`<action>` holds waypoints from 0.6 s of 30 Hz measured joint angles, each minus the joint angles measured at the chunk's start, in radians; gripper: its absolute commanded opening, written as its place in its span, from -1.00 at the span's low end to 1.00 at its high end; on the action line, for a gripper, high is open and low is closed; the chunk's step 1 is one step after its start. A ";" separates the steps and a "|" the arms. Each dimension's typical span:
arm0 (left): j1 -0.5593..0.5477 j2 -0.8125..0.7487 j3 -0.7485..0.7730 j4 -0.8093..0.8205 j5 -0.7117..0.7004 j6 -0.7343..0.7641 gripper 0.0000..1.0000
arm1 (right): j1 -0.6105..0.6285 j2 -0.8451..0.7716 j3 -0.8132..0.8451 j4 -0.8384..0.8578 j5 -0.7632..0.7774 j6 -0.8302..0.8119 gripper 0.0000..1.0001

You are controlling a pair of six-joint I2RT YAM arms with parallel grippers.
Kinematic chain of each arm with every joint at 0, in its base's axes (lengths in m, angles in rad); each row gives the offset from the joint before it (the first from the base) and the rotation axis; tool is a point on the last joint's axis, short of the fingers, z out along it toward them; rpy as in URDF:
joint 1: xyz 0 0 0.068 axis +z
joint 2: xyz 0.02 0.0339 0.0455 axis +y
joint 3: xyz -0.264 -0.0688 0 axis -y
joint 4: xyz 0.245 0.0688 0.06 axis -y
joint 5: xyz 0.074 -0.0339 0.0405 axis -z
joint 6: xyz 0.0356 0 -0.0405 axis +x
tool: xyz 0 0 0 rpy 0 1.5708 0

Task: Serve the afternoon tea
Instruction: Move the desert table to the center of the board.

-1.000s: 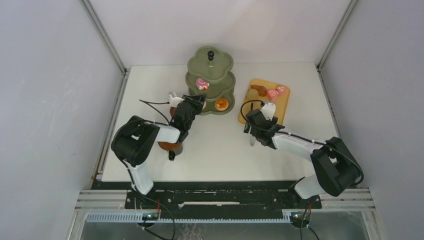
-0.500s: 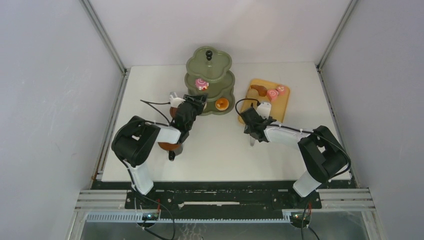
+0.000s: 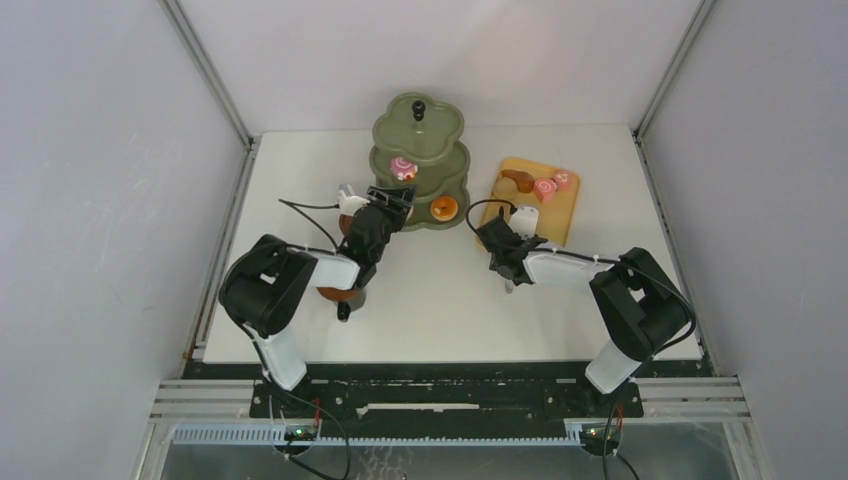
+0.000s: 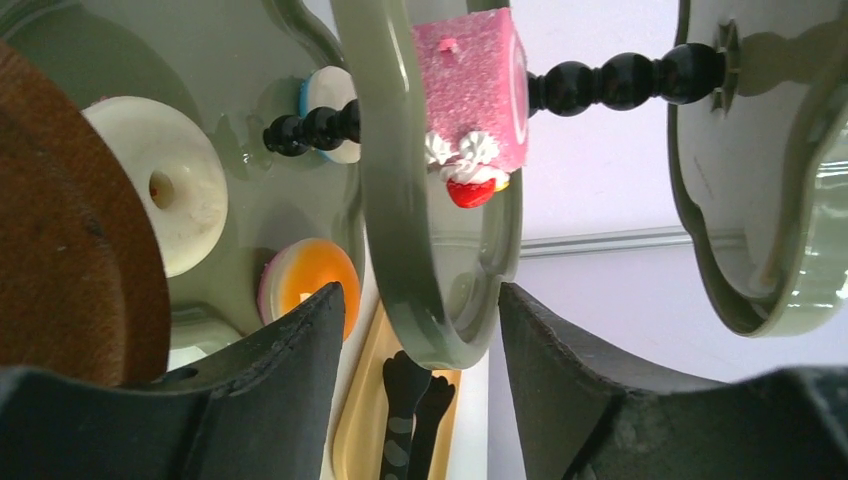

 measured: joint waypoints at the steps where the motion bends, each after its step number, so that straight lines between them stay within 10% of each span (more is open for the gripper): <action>1: 0.000 -0.005 0.000 -0.001 0.000 0.002 0.30 | 0.003 -0.002 0.000 -0.003 0.000 0.000 0.04; 11: -0.004 -0.075 0.000 -0.042 0.000 0.052 0.39 | 0.009 -0.086 0.008 -0.040 0.000 -0.004 0.00; 18: -0.009 -0.080 -0.003 -0.061 0.000 0.074 0.41 | 0.009 -0.086 0.011 -0.064 -0.001 -0.004 0.46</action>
